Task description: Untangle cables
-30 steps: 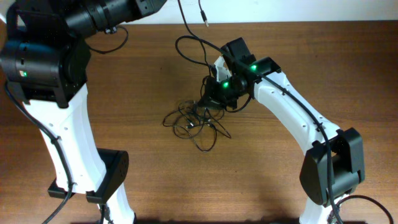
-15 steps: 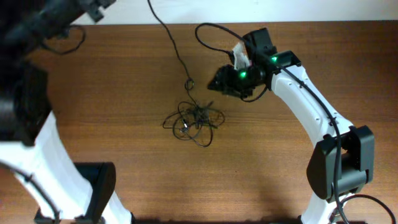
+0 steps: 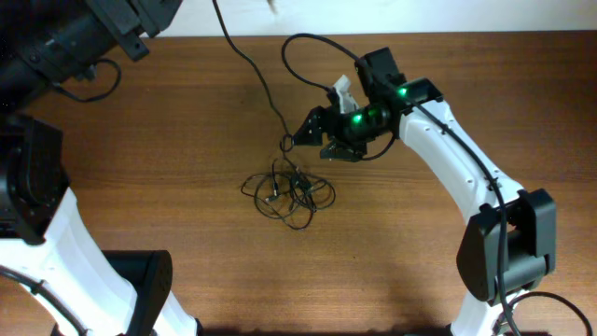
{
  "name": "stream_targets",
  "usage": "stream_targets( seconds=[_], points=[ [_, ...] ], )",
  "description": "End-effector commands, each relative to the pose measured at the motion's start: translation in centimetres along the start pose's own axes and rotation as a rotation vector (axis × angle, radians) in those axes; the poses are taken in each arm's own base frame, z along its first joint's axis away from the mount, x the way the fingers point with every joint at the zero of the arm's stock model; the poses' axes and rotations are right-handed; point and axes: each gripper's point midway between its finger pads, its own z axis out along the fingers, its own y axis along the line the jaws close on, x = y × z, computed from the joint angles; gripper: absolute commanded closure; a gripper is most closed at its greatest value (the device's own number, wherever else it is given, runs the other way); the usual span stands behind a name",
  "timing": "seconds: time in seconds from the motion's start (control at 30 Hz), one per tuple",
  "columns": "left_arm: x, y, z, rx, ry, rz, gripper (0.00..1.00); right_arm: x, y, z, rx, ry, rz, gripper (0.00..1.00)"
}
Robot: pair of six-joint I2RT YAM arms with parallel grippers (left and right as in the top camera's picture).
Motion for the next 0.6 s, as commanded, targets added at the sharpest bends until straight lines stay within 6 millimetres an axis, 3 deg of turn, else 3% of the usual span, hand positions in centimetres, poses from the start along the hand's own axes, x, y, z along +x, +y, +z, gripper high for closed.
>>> stream_targets(
  seconds=[0.0, 0.1, 0.47, 0.57],
  points=[
    [0.0, 0.0, -0.1, 0.000, 0.002, 0.012, 1.00, 1.2, 0.3, 2.4, 0.009, 0.048, 0.123, 0.17],
    [0.1, 0.1, -0.2, -0.005, 0.006, 0.014, 1.00, 2.7, 1.5, 3.4, -0.060, 0.138, 0.158, 0.17],
    [0.9, 0.8, -0.2, -0.030, 0.031, 0.016, 1.00, 6.8, -0.6, 3.3, 0.052, 0.260, 0.132, 0.21],
    [1.3, 1.6, -0.2, -0.060, 0.043, 0.046, 1.00, 8.3, -0.3, 3.9, 0.073, 0.302, 0.131, 0.25]
  ],
)
